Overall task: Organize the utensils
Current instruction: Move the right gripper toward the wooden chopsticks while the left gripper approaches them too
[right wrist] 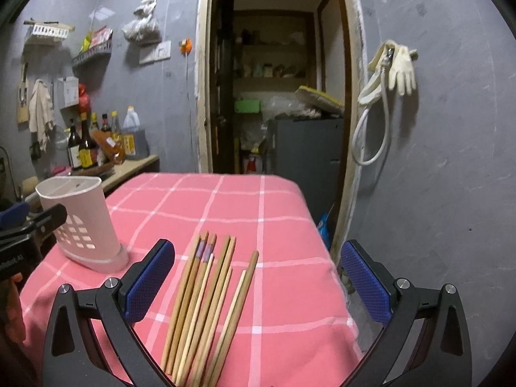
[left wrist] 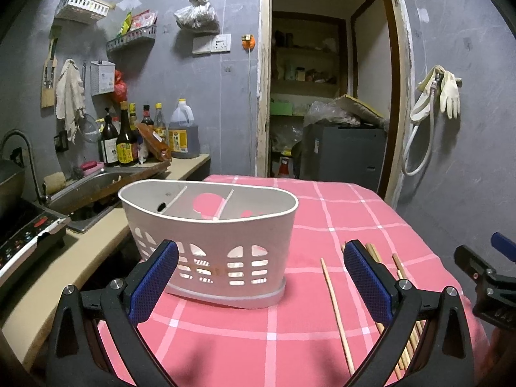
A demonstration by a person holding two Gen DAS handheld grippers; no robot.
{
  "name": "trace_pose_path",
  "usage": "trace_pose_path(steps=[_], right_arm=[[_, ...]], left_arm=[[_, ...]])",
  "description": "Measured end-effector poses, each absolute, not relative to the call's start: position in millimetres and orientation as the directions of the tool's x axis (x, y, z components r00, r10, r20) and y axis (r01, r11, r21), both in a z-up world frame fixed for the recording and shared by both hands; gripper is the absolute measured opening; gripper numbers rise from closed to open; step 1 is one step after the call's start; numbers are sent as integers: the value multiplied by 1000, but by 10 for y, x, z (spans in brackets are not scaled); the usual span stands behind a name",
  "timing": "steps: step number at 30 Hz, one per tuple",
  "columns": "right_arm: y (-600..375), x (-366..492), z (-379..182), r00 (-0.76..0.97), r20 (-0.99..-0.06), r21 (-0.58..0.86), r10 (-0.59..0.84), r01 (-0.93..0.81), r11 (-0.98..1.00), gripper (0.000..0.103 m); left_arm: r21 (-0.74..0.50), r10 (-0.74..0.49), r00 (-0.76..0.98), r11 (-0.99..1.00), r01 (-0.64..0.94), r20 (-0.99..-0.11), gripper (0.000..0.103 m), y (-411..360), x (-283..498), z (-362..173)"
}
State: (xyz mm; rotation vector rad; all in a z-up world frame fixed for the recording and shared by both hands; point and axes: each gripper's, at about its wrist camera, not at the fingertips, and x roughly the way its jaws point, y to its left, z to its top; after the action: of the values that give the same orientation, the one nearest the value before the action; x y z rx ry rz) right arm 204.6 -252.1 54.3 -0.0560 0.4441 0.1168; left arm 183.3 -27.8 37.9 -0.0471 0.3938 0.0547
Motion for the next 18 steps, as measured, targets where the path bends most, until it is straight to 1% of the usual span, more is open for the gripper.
trace_pose_path(steps=[2,5,7,8,9,10,12,13,14,16,18], right_arm=[[-2526,2097,496,883,-456,-22,111,-136,991,102],[-2552,2155,436,869,-479,-14,122,-146,989,94],[-2566,2218,386,853,-505,-6,134,-159,987,85],[-2575,2227,365,848,-512,-3,138,-163,987,84],[-2585,2265,335,837,-527,3,145,-168,986,80],[-2589,2304,302,824,-546,11,152,-175,985,74],[-2593,2359,249,803,-574,17,160,-184,983,68],[-2593,2387,229,794,-585,19,162,-187,982,62],[-2590,2416,207,783,-599,22,165,-190,981,59],[-2601,2508,155,753,-635,34,174,-197,980,49],[-2613,2584,118,730,-660,43,177,-199,979,44]], left_arm=[[-33,36,916,998,-54,-399,100,-288,1888,345],[-38,14,906,999,-34,-424,100,-306,1959,289],[-48,-7,894,999,-16,-447,100,-311,2004,246],[-53,-20,886,999,-5,-464,100,-315,2035,215],[-56,-28,879,998,2,-476,100,-318,2054,191],[-58,-36,871,998,9,-489,100,-323,2077,160],[-58,-50,858,998,24,-511,100,-343,2105,108],[-57,-57,852,998,32,-521,100,-356,2126,91],[-56,-67,846,997,44,-529,98,-375,2142,74],[-48,-85,836,996,70,-542,93,-436,2154,43],[-39,-110,820,994,106,-561,83,-511,2185,9]])
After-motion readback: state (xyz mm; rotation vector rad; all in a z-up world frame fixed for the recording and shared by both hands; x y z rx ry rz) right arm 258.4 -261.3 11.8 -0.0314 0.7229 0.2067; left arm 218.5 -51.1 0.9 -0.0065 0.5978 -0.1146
